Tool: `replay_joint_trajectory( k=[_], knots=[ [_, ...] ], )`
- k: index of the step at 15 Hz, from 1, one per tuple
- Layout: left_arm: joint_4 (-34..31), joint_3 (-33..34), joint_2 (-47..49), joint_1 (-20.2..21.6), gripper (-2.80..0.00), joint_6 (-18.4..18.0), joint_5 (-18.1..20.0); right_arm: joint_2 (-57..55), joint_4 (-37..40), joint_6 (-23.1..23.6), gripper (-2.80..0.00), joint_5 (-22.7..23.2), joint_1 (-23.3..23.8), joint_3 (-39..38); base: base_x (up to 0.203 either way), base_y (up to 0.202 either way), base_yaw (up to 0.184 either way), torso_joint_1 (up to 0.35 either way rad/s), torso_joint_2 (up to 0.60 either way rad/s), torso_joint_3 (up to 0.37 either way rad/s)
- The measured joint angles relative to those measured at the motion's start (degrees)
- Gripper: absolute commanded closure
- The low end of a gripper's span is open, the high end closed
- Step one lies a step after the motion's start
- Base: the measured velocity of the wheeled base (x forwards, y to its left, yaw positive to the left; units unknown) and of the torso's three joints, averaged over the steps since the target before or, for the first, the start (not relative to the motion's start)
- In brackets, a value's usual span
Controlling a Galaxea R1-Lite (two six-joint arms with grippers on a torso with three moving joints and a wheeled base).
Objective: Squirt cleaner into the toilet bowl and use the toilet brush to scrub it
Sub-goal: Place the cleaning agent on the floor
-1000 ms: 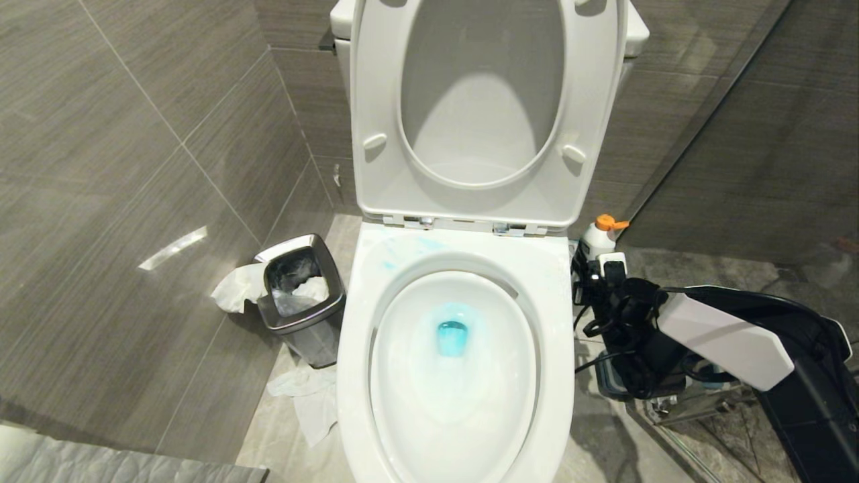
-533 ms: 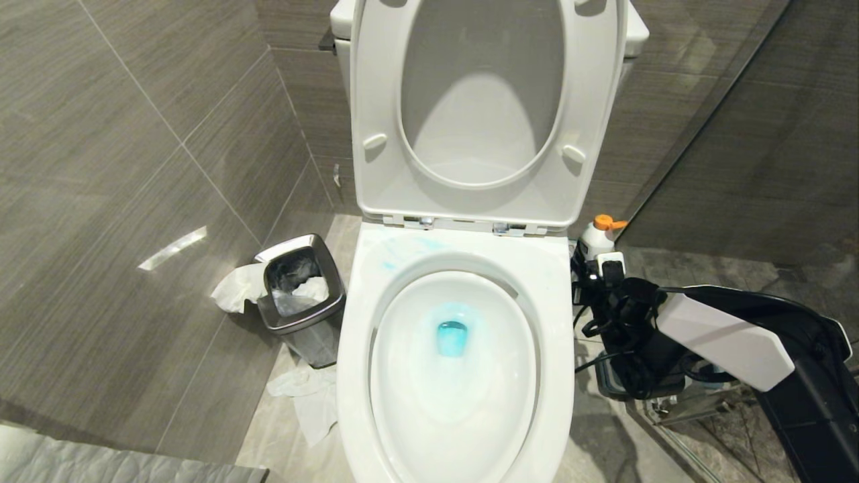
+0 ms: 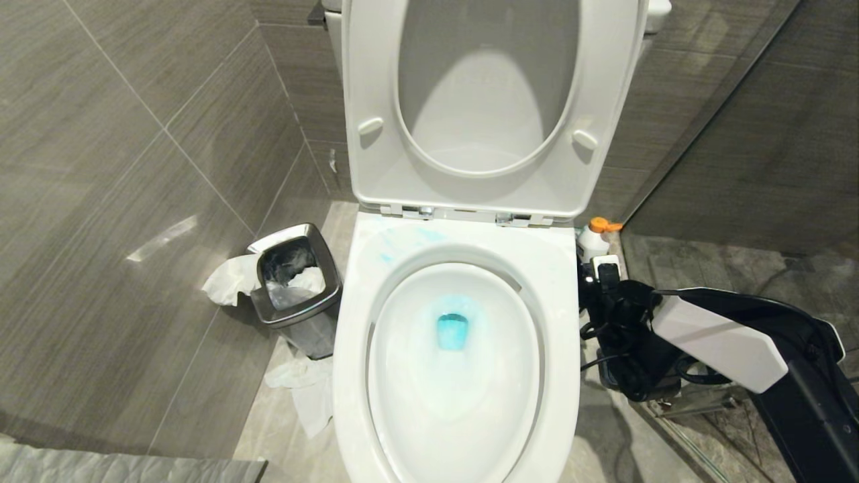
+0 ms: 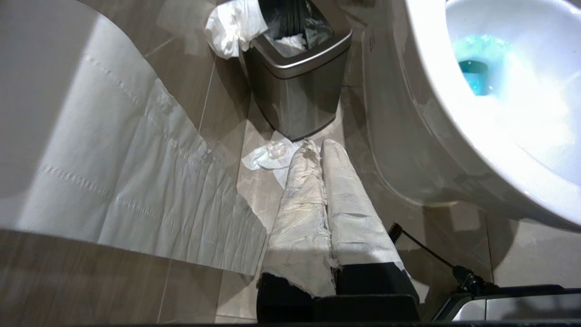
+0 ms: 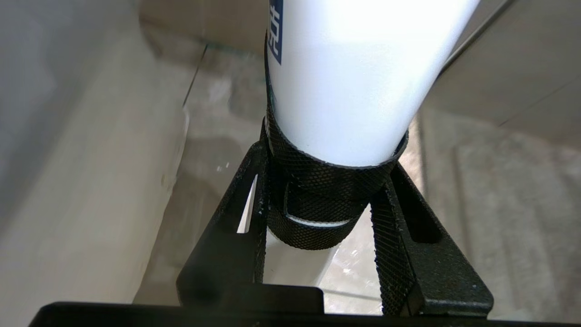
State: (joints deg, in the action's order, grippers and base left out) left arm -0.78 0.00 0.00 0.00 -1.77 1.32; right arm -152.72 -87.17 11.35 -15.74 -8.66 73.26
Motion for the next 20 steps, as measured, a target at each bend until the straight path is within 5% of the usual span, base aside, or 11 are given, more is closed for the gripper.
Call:
replay_joint_trajectory(
  k=[20],
  knots=[
    [0.1, 0.0, 0.0, 0.0, 0.00, 1.3, -1.0, 3.0, 0.1, 1.0, 0.00, 2.2, -0.2, 9.4, 0.000, 0.000, 0.000, 0.004, 0.00, -0.188]
  ],
)
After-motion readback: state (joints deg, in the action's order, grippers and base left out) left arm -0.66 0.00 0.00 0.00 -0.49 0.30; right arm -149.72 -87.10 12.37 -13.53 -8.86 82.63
